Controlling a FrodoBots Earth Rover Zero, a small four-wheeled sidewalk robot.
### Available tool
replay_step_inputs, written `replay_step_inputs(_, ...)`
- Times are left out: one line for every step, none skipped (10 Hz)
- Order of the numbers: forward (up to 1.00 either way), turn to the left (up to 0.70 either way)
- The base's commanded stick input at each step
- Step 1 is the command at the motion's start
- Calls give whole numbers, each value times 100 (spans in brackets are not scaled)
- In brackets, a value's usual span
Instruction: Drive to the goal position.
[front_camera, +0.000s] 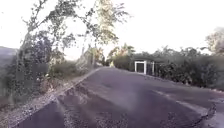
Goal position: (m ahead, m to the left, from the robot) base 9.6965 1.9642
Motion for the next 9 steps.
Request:
replay_step_inputs(100, 0)
replay_step_inputs(100, 0)
replay_step_inputs(100, 0)
replay_step_inputs(100, 0)
replay_step_inputs(100, 0)
replay_step_inputs(100, 0)
replay_step_inputs(100, 0)
replay_step_inputs(100, 0)
replay_step_inputs(100, 0)
